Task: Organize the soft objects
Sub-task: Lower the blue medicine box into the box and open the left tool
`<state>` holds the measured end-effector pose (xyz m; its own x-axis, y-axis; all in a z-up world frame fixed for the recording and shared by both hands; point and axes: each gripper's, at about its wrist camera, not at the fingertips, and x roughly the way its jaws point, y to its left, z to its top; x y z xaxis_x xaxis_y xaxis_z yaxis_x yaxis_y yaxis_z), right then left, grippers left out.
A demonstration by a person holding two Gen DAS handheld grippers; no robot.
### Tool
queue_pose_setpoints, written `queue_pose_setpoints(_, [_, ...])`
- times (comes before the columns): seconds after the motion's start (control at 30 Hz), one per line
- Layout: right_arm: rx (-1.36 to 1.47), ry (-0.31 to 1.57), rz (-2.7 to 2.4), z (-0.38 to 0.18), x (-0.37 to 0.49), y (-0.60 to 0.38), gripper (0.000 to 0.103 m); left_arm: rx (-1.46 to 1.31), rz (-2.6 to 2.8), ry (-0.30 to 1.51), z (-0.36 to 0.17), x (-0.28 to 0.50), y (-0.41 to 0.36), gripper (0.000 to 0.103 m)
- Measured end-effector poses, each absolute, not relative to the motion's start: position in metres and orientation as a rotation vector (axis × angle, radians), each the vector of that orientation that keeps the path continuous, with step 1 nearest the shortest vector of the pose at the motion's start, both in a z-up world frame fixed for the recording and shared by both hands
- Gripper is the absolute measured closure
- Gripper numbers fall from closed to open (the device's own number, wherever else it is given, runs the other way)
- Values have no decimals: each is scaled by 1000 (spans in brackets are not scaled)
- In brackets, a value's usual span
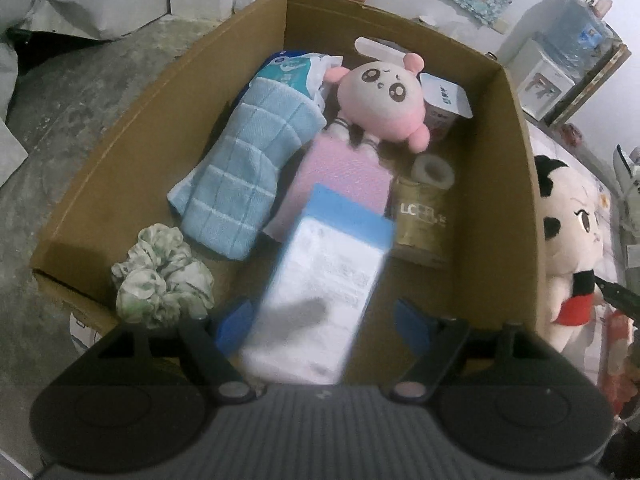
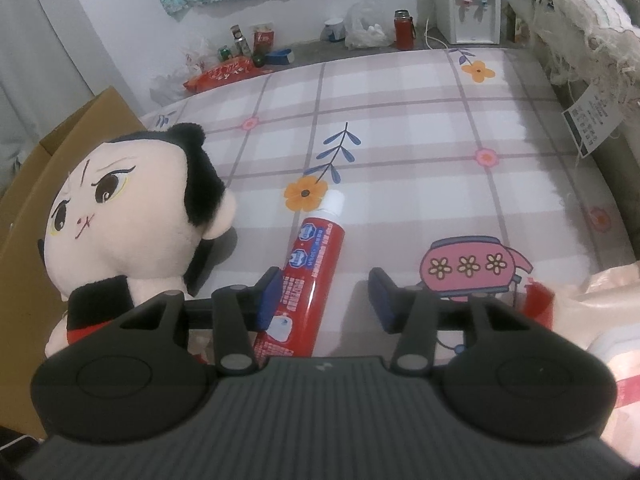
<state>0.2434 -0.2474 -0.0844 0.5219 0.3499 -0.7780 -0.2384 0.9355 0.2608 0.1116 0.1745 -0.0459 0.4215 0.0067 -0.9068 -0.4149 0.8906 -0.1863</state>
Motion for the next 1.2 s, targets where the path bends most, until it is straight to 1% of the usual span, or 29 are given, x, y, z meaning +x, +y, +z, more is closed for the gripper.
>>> queue_pose_setpoints(0.47, [102, 960, 344, -83, 242, -244, 55, -423, 276, 1068, -40, 107, 180, 23])
queue_pose_setpoints(0.6, [73, 948, 330, -79, 237, -245, 56, -427, 288, 1007, -31, 104, 183, 19])
queue_pose_setpoints(0.77, [58, 945, 330, -77, 242, -244, 60, -426, 274, 952, -22, 104, 178, 17])
queue_pose_setpoints(0.87, [66, 954, 348, -80, 249, -238, 61, -409, 253, 942, -21, 105, 170, 14])
queue_pose_setpoints(0.9, [70, 959, 350, -81, 253, -235, 62, -400, 248, 942, -21, 106, 167, 14])
queue_pose_setpoints(1.0, [85, 983, 360, -86, 261, -228, 68, -375, 231, 944, -22, 106, 157, 14])
queue_pose_setpoints(1.2, [85, 1011, 334, -89, 260, -223, 72, -342, 192, 938, -19, 101, 138, 13])
